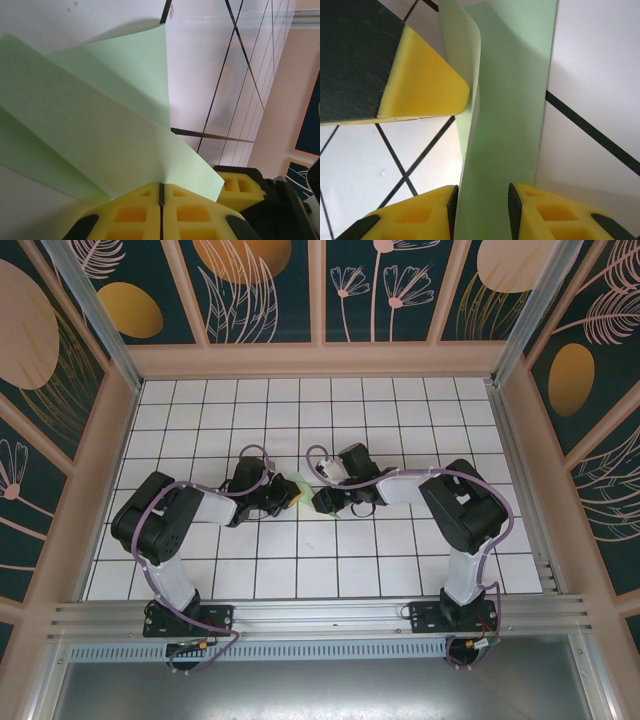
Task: Fold a paper plane with a square sheet of paper (pick it up from the middle)
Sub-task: Fold the wing for the fifth time at the center of the table.
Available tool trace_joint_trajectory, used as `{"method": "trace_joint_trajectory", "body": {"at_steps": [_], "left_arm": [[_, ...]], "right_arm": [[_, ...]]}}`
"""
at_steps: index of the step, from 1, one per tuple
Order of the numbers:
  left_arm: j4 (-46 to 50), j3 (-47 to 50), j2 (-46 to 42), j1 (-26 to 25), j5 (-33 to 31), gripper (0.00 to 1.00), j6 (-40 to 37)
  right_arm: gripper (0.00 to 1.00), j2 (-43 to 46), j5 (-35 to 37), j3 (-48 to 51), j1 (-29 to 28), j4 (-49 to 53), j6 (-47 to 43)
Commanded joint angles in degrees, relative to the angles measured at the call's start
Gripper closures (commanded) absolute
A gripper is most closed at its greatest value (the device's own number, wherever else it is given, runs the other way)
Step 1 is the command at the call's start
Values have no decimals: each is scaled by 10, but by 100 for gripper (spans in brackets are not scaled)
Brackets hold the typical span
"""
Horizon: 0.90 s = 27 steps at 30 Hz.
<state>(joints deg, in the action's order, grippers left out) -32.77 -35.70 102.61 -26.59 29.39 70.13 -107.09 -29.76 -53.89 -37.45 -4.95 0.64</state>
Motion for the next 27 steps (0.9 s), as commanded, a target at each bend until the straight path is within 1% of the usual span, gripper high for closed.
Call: {"method": "trace_joint_trajectory", "body": {"at_steps": [1,6,12,21,27], "left_arm": [[9,-13,12,-2,-3,91,-11],[11,-16,14,-2,-3,91,-12],[21,-22,18,-2,-7,92,-12],[31,-26,20,-2,-13,92,-12],[35,-24,15,-2,-16,93,-12]], "right_arm": [[65,-15,15,-14,-9,14,-40],[65,-22,-1,-10,-10,12,-53],[65,-11,-27,-2,-11,10,-68],[63,6,-14,17,-12,1,-89],[67,5,-12,21,-14,-3,-103]]}}
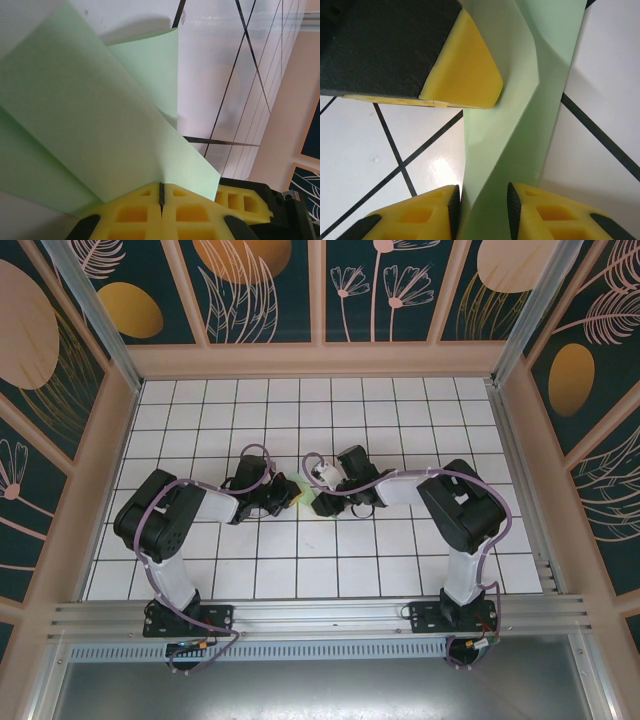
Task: Fold a paper plane with a square sheet of paper (pick it up from the middle)
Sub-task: Fold the wing for the fifth time at the center of the table.
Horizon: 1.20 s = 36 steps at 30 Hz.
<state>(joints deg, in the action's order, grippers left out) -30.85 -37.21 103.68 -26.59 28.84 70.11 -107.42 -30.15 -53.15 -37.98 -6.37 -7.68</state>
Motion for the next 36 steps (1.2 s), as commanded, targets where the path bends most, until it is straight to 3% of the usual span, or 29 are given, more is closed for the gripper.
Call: {"method": "trace_joint_trajectory", "body": {"at_steps": [1,6,16,23,36], "left_arm": [[15,-8,3,-2,-10,93,-12],[18,-6,-9,-2,-11,92,-15],[6,24,-51,-2,-10,90,-23],[-38,61,-88,-3,1,90,-12],[-64,57,-60,-19,3,90,-2]], "right_arm": [[69,8,-8,14,-9,12,-21],[82,11,-23,11,-5,8,-12],[100,12,-120,11,27,-16,54],[100,-12,-171,-6,42,-22,121],[100,-52,-210,-35,43,-5,159]]}}
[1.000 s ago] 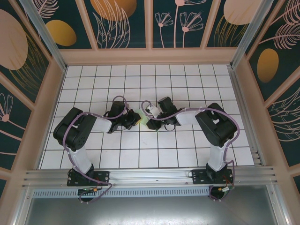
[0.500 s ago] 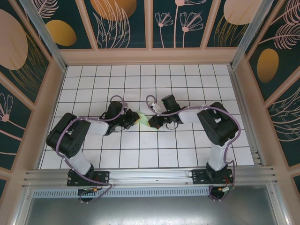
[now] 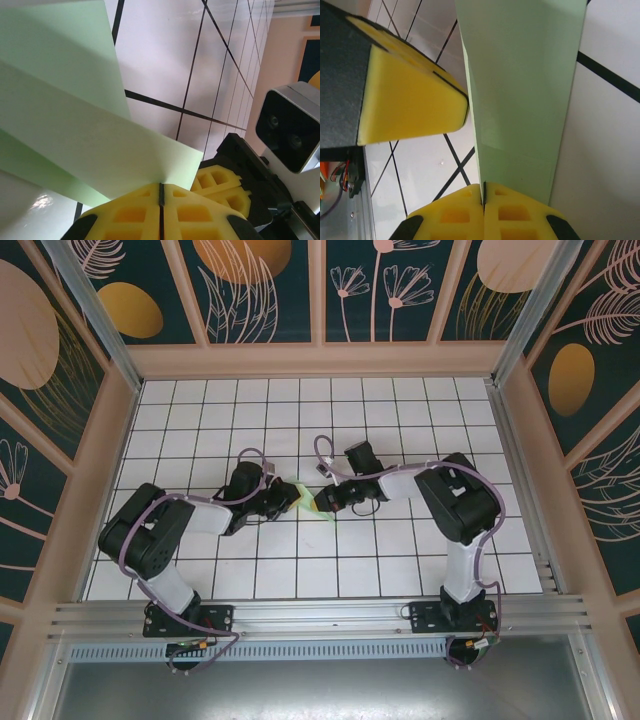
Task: Fold a paper plane with a square sheet of paper (pick it up from the middle)
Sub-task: Fold the wing for the fifth time at the center of the table.
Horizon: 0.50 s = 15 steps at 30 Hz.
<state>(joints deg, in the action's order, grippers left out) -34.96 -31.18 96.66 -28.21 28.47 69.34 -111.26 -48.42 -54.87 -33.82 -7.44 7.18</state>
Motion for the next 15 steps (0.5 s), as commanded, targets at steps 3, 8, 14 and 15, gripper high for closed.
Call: {"method": "trace_joint_trajectory", "body": {"at_steps": [3,8,14,15], "left_arm": [[-23,-3,12,-4,7,90,6],[-23,-3,33,-5,7,90,6],[-29,-2,54,-5,-1,91,10],[-31,-2,58,-5,-2,92,12]], "right_arm": [[100,-22,-29,-27,1,16,7],[100,-36,-23,-42,2,41,4],[100,-50,-12,-55,1,69,-2],[100,-51,-12,-54,1,68,-3]]}}
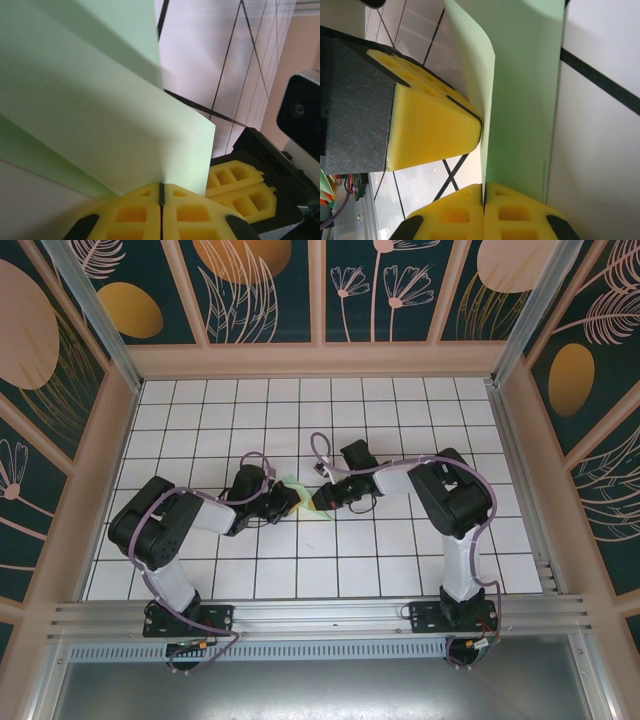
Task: Fold a paper plane with a square sheet of paper (pick it up from the middle)
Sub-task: Fold the wing for the fifth time at the center of the table.
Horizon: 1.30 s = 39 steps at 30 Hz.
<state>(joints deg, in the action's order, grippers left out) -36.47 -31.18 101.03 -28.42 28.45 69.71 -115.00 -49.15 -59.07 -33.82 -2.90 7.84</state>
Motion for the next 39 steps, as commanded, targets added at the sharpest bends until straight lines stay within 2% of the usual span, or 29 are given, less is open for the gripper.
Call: {"method": "trace_joint_trajectory", "body": {"at_steps": [1,9,16,21,28,33,39], "left_arm": [[-16,-3,16,-3,-3,92,9],[38,-8,4,-2,-39,92,-3],[84,-15,5,-2,-61,93,-12],[95,-17,5,-3,-67,93,-13],[104,-18,7,-3,-73,94,-12],[112,-18,5,-3,-77,94,-15],[124,-19,4,-3,-87,94,-17]], "right_arm": [[100,-14,-5,-13,1,25,-12],[100,-17,4,-23,0,45,-15],[83,9,7,-28,2,67,-20],[77,36,8,-14,3,82,-49],[78,22,23,-6,4,104,-78],[88,5,22,-6,7,104,-74],[91,-21,22,-10,11,118,-50]]}}
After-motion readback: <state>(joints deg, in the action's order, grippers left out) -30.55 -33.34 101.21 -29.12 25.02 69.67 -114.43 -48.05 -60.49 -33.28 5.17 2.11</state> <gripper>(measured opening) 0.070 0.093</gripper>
